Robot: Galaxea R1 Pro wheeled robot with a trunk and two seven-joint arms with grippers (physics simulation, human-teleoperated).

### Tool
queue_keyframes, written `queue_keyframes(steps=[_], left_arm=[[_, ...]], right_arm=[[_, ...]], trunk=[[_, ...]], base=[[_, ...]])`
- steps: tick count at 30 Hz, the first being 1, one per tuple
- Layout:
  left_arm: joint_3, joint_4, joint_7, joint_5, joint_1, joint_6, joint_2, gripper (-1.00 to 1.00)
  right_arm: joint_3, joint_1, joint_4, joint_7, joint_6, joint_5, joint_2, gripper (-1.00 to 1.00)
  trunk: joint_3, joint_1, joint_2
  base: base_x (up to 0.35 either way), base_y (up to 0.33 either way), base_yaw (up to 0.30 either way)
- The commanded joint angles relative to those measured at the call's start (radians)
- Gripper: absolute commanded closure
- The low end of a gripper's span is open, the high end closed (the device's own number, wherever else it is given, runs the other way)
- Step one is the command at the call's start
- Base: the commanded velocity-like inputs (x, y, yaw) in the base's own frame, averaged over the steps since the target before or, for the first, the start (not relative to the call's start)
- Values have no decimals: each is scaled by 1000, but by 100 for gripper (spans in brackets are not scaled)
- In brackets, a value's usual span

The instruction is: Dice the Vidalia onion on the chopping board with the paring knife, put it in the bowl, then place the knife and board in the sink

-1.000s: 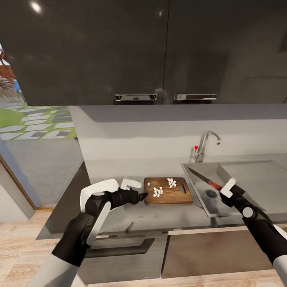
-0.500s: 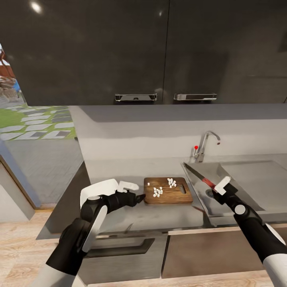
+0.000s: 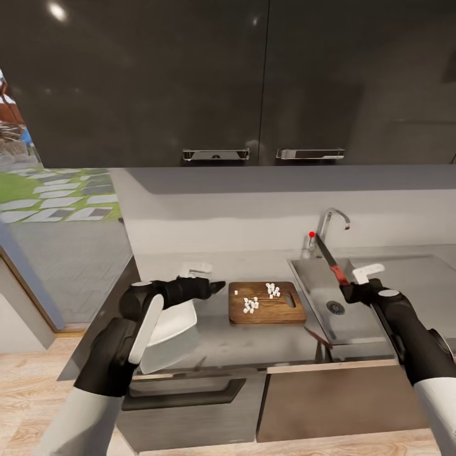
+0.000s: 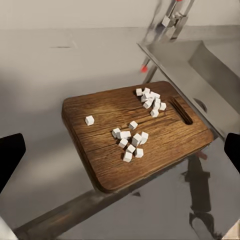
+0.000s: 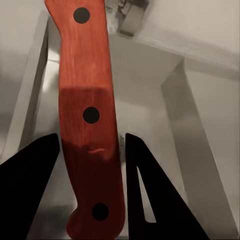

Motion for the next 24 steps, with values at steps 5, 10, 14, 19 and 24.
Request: queue_keyframes(steps=[5, 10, 14, 19, 24], left_arm=[[1, 33, -6, -3, -20, 9, -4, -100], [0, -11, -6, -3, -23, 11, -3, -100], [1, -27, -5, -3, -23, 13, -2, -100], [1, -32, -5, -3, -23, 13, -2, -100], [1, -33, -6, -3, -23, 13, -2, -100]], right_arm=[[-1, -20, -1, 5, 68, 0, 1, 100], [-2, -36, 16, 0, 126, -5, 5, 100], [-2, -44, 40, -17, 161, -5, 25, 100], [-2, -70, 122, -105, 172, -6, 39, 100], [-2, -104, 221, -185, 172, -6, 53, 100]], trunk=[[-2, 1, -2], [-2, 1, -2], [-2, 1, -2], [-2, 1, -2], [-2, 1, -2]], base=[[0, 0, 0], [0, 0, 0], [0, 0, 0], [0, 0, 0], [0, 0, 0]])
